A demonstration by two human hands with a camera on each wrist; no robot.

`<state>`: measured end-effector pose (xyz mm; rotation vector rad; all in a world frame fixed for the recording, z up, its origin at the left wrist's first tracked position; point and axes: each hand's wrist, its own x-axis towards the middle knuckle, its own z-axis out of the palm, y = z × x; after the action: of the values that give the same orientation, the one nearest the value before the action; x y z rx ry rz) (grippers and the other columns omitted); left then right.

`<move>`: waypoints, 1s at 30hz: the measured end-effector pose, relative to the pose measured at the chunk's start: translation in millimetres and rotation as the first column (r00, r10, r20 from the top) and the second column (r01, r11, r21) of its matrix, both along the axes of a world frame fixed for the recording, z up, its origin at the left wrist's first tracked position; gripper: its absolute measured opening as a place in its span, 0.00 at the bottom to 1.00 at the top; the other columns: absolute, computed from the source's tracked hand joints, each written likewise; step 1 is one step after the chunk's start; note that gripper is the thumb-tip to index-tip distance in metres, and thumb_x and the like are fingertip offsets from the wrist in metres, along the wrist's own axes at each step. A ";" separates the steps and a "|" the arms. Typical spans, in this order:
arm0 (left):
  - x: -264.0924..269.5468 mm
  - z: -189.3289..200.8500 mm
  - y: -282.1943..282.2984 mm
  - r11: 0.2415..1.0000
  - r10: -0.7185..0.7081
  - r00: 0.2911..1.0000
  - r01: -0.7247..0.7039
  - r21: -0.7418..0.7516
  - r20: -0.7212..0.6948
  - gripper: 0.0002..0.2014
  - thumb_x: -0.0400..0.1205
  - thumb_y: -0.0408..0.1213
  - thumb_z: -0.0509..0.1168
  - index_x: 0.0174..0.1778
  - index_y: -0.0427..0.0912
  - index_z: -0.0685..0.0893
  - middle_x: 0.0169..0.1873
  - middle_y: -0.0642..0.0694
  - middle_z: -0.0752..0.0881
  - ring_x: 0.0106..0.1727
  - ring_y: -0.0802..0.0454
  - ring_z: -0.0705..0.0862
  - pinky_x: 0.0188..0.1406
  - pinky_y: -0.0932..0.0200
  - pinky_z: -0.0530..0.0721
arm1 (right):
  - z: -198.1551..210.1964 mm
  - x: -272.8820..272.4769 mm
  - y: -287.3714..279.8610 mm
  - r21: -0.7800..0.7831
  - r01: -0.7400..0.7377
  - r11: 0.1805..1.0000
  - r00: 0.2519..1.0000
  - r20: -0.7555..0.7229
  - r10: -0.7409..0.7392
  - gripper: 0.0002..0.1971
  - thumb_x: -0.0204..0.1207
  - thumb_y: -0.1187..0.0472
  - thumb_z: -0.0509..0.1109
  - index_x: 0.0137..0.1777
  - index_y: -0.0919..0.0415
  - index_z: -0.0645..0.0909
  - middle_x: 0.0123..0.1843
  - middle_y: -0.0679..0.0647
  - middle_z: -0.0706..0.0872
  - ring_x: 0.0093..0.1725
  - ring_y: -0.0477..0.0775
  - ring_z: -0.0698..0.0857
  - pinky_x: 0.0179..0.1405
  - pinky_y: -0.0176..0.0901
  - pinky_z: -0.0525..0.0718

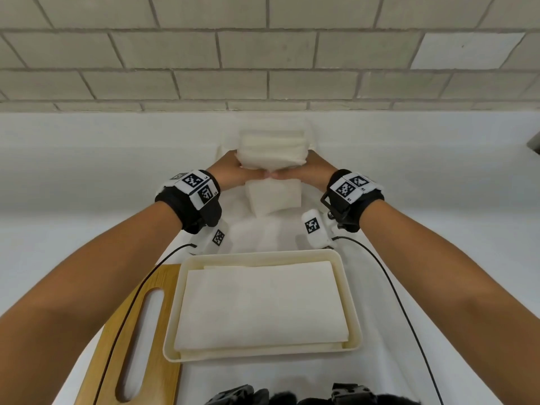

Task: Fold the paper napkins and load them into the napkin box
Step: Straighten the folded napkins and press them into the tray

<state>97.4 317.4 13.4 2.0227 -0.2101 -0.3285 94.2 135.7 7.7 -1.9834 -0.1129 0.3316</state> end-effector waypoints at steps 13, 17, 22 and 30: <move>-2.8 33.5 5.8 0.984 0.177 0.951 -0.166 -0.067 0.253 0.47 0.72 0.36 0.77 0.81 0.44 0.54 0.70 0.48 0.70 0.69 0.54 0.71 0.63 0.63 0.74 | 41.6 3.6 7.2 -0.194 -0.036 0.980 0.991 0.120 0.060 0.24 0.73 0.58 0.75 0.68 0.63 0.77 0.63 0.57 0.84 0.59 0.55 0.83 0.58 0.43 0.80; -20.3 60.0 16.4 0.844 -0.095 0.770 -0.273 0.461 0.631 0.57 0.68 0.45 0.78 0.83 0.47 0.43 0.81 0.42 0.49 0.83 0.45 0.45 0.79 0.44 0.48 | 61.3 0.2 17.2 -0.669 -0.169 0.724 0.955 0.072 0.289 0.27 0.74 0.54 0.73 0.70 0.62 0.73 0.66 0.58 0.80 0.64 0.58 0.80 0.53 0.40 0.75; -45.1 78.0 2.3 0.399 -0.484 0.799 -0.163 0.902 0.358 0.26 0.77 0.51 0.66 0.71 0.47 0.74 0.66 0.44 0.78 0.75 0.46 0.68 0.75 0.32 0.52 | 79.0 -29.5 46.6 -0.855 -0.136 0.500 0.893 0.113 0.437 0.19 0.73 0.55 0.73 0.60 0.63 0.79 0.55 0.60 0.84 0.51 0.59 0.82 0.45 0.45 0.78; -105.0 115.5 40.9 0.728 -0.359 0.909 0.130 0.673 0.213 0.14 0.79 0.44 0.68 0.58 0.42 0.79 0.48 0.46 0.81 0.48 0.48 0.79 0.36 0.60 0.73 | 130.2 -108.0 31.8 -0.756 -0.083 0.649 0.931 0.173 0.321 0.18 0.74 0.57 0.71 0.63 0.57 0.76 0.53 0.50 0.77 0.51 0.52 0.76 0.48 0.42 0.70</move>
<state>-7.7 358.3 128.9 2.7536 -0.6655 -0.2400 -13.8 167.5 137.9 -2.8535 -0.4649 0.2373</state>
